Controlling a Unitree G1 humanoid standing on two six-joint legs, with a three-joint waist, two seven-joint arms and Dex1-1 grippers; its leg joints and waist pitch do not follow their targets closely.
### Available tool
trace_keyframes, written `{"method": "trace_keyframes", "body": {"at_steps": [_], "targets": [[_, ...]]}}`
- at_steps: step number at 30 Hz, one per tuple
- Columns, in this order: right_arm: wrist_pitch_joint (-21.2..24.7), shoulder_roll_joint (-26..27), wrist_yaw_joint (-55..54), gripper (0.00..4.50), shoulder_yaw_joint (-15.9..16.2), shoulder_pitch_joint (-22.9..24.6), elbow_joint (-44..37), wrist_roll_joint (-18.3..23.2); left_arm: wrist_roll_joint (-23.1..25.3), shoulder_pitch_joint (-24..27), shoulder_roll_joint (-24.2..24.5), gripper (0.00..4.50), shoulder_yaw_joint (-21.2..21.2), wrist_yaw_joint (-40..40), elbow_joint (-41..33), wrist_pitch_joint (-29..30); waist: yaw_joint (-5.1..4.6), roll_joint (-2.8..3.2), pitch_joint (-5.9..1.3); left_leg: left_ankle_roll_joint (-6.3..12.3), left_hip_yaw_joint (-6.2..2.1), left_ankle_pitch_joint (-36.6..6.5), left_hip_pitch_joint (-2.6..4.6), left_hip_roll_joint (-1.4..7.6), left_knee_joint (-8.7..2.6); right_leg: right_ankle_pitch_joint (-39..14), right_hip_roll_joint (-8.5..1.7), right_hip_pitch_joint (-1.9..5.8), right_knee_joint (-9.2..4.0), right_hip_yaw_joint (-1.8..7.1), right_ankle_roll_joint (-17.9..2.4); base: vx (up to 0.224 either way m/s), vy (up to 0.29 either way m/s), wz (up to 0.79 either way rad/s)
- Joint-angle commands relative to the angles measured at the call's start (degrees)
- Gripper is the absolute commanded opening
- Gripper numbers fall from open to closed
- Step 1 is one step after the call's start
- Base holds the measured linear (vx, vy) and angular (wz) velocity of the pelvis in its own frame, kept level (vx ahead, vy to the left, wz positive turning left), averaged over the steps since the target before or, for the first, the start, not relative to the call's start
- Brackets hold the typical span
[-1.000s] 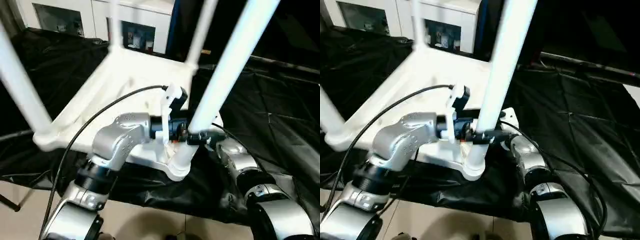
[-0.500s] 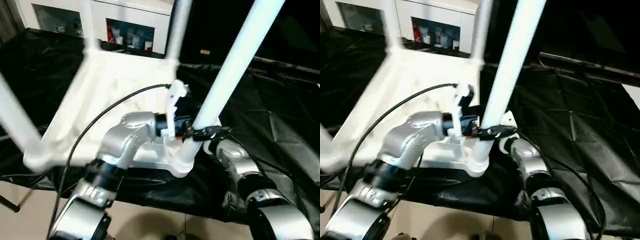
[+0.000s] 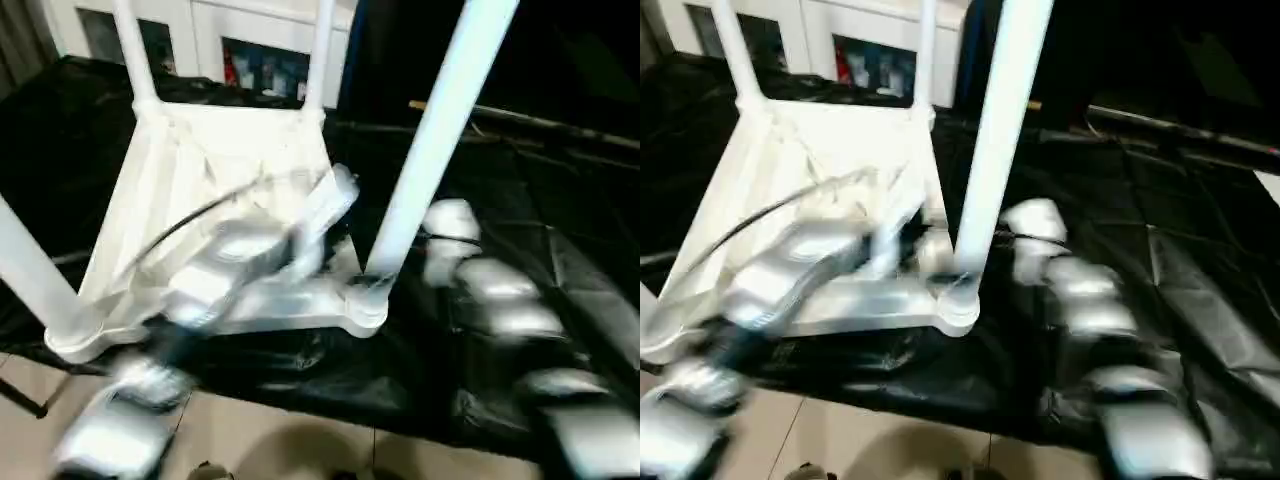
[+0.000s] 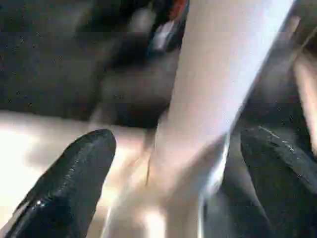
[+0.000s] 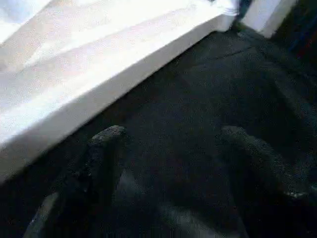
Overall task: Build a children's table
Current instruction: Rotate leg to tighten
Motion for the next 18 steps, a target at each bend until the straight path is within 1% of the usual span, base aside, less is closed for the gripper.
{"method": "trace_keyframes", "body": {"at_steps": [1, 2, 3, 4, 5, 6, 7, 8, 9, 10, 11, 12, 13, 14, 15, 18], "targets": [[0.32, -2.90, 4.71, 3.23, 1.57, 3.02, -5.24, 0.59, 3.22, -0.19, 0.64, 4.12, -2.25, 0.64, -2.77, 1.60, 0.26, 1.38, -3.82, 0.79, 1.10, -15.71, 0.57, -0.96, -4.01, -10.26, -1.35, 3.25, -4.37, 1.22, -11.88, 0.000, 0.000, 0.00], [0.94, -4.19, 6.67, 3.23, 1.94, 4.88, -7.78, 0.97, 3.58, 0.00, 0.76, 3.95, -2.30, 1.00, -2.59, 1.26, 0.33, 1.27, -3.83, 0.95, 1.10, -15.40, 0.60, -0.87, -3.93, -9.86, -1.48, 3.23, -4.32, 1.26, -12.11, 0.000, 0.000, 0.00], [1.66, -5.31, 8.50, 3.23, 2.28, 6.64, -10.31, 1.48, 3.58, 0.07, 0.72, 3.78, -2.20, 1.12, -2.26, 0.75, 0.62, 1.25, -3.71, 1.50, 1.20, -15.43, 0.48, -1.01, -3.92, -10.27, -1.43, 3.25, -4.42, 1.30, -12.40, 0.000, 0.000, 0.00], [2.08, -5.95, 9.61, 3.23, 2.49, 7.66, -11.81, 1.84, 3.54, 0.08, 0.70, 3.78, -2.16, 1.07, -2.00, 0.45, 0.82, 1.62, -3.70, 1.55, 1.13, -15.28, 0.44, -1.10, -3.98, -10.45, -1.40, 3.41, -4.43, 1.30, -12.30, 0.000, 0.000, 0.00], [2.82, -6.86, 11.21, 3.23, 2.82, 9.12, -14.03, 2.39, 3.52, 0.11, 0.83, 3.67, -2.21, 0.74, -1.63, -0.04, 0.76, 1.61, -3.55, 1.63, 1.12, -16.10, 0.45, -1.03, -4.05, -11.65, -1.45, 3.24, -4.60, 1.28, -12.17, 0.000, 0.000, 0.00], [3.56, -7.65, 12.56, 3.23, 3.06, 10.36, -15.88, 2.93, 3.73, 0.17, 1.20, 3.67, -2.53, 0.04, -1.33, -0.62, 0.88, 1.84, -3.58, 1.62, 1.04, -16.35, 0.44, -1.09, -4.07, -12.27, -1.42, 3.35, -4.69, 1.25, -11.96, 0.000, 0.000, 0.00], [4.16, -8.22, 13.54, 3.23, 3.15, 11.28, -17.30, 3.40, 3.95, 0.21, 1.54, 3.62, -2.84, -0.48, -1.15, -0.93, 0.78, 1.64, -3.55, 1.67, 1.08, -17.00, 0.46, -1.05, -4.04, -13.29, -1.49, 3.22, -4.84, 1.26, -11.79, 0.000, 0.000, 0.00], [5.82, -9.51, 15.88, 3.23, 2.84, 13.63, -20.96, 5.01, 4.94, 0.11, 2.58, 3.50, -3.93, -1.74, -0.39, -1.17, 0.86, 1.89, -3.57, 1.76, 1.04, -16.90, 0.39, -1.09, -4.07, -13.71, -1.50, 3.26, -4.95, 1.30, -11.48, 0.000, 0.000, 0.00], [6.22, -9.75, 16.41, 3.23, 2.64, 14.15, -21.76, 5.47, 5.11, 0.05, 2.79, 3.37, -4.09, -1.92, -0.26, -0.96, 0.83, 1.74, -3.55, 2.01, 1.05, -16.91, 0.41, -1.09, -4.05, -13.78, -1.46, 3.26, -5.00, 1.31, -11.30, 0.000, 0.000, 0.00], [6.44, -9.87, 16.69, 3.23, 2.54, 14.44, -22.20, 5.72, 5.20, 0.02, 2.90, 3.29, -4.18, -2.02, -0.19, -0.84, 0.74, 1.92, -3.55, 2.11, 0.98, -16.73, 0.25, -1.10, -4.10, -13.86, -1.46, 3.30, -4.92, 1.30, -11.14, 0.000, 0.000, 0.00], [7.94, -10.50, 17.80, 3.23, 2.06, 15.85, -24.59, 7.13, 5.29, 0.04, 3.19, 3.26, -4.18, -2.42, -0.47, 0.24, 0.65, 2.12, -3.56, 1.99, 0.89, -16.71, 0.15, -1.12, -4.15, -14.44, -1.52, 3.35, -4.92, 1.23, -11.03, 0.000, 0.000, 0.00], [8.21, -10.60, 18.00, 3.23, 1.96, 16.09, -24.97, 7.42, 5.19, 0.08, 3.27, 3.20, -4.15, -2.56, -0.66, 0.58, 0.58, 2.04, -3.54, 2.02, 0.98, -16.81, 0.25, -1.14, -4.07, -14.82, -1.50, 3.24, -5.06, 1.24, -11.01, 0.000, 0.000, 0.00], [9.15, -10.89, 18.38, 3.23, 1.75, 16.82, -26.29, 8.12, 5.03, 0.24, 3.41, 3.07, -4.05, -2.84, -1.15, 1.31, 0.48, 2.22, -3.52, 1.94, 0.94, -16.93, 0.21, -1.13, -4.10, -15.32, -1.54, 3.19, -5.05, 1.21, -11.20, 0.000, 0.000, 0.00], [9.27, -10.92, 18.42, 3.23, 1.73, 16.91, -26.45, 8.19, 5.02, 0.26, 3.42, 2.92, -4.04, -2.86, -1.21, 1.38, 0.41, 2.14, -3.50, 1.83, 0.93, -17.12, 0.22, -1.15, -4.09, -16.34, -1.53, 3.15, -5.14, 1.15, -11.04, 0.000, 0.000, 0.00], [9.98, -11.23, 18.51, 3.23, 1.66, 17.97, -28.03, 8.64, 4.69, 0.92, 3.71, 2.83, -4.03, -3.41, -2.19, 1.90, 0.39, 2.32, -3.41, 1.83, 0.94, -17.31, 0.32, -1.11, -4.09, -16.83, -1.53, 3.04, -5.23, 1.20, -10.90, 0.000, 0.000, 0.00], [11.11, -11.54, 18.34, 3.23, 1.72, 19.01, -29.95, 9.05, 4.94, 1.75, 3.97, 2.60, -4.01, -3.03, -2.30, 1.49, 0.50, 2.40, -3.44, 1.85, 0.92, -17.32, 0.29, -1.10, -4.09, -17.63, -1.54, 2.98, -5.28, 1.20, -10.54, 0.000, 0.000, 0.00]]}}
